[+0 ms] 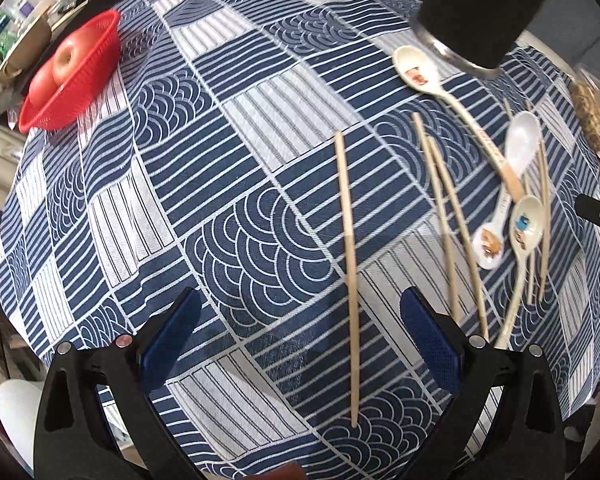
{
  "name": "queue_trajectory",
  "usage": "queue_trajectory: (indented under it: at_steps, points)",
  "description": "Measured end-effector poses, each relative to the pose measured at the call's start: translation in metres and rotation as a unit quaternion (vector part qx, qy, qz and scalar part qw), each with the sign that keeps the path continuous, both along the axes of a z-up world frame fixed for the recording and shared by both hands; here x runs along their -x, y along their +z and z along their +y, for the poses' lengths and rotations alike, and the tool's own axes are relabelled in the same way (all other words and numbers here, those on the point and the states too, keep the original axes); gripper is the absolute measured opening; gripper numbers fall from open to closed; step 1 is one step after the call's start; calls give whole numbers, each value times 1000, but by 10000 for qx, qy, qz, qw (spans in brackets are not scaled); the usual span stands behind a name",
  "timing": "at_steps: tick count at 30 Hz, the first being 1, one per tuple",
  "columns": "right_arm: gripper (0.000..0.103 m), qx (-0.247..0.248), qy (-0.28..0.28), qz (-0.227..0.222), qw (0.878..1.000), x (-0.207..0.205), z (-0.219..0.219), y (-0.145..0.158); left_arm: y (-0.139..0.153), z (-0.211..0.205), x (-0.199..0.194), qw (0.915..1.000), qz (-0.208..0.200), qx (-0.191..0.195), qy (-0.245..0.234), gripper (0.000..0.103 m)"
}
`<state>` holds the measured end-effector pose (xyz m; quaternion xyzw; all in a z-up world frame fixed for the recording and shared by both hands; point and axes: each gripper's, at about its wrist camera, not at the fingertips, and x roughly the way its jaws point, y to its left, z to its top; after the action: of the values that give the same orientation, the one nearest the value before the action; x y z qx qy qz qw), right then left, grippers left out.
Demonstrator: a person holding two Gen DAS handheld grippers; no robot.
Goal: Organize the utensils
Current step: 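Move the left tool toward one wooden chopstick while the right tool approaches another, then close the left tool on a chopstick while the right tool closes on another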
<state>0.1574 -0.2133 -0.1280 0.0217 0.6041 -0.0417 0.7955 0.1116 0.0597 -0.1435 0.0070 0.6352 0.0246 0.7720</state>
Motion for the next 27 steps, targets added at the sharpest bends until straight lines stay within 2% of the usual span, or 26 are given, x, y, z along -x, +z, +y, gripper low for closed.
queue_trajectory:
  at_steps: [5,10,13,17,22,27]
  points:
    - [95,31,59,118,9999,-13,5,-12,-11,6,-5,9996,207,140,100,97]
    - [95,10,50,250,9997,-24,7,-23,-24,9,-12,9994,300,109,113,98]
    - [95,-226,-25,349,9991,-32,4,-33,-28,10,-17,9993,288,179,168,98]
    - [95,-128,-82,304,9994,-37,5,-38,-31,12,-29,9995,219,173,170,99]
    - [97,-157,-90,228,9996,-30,8,-40,-31,8,-24,9997,-59,152,172,99]
    - [97,-179,-56,507,9985,-24,11,-38,-29,5,-10,9994,-283,129,166,99]
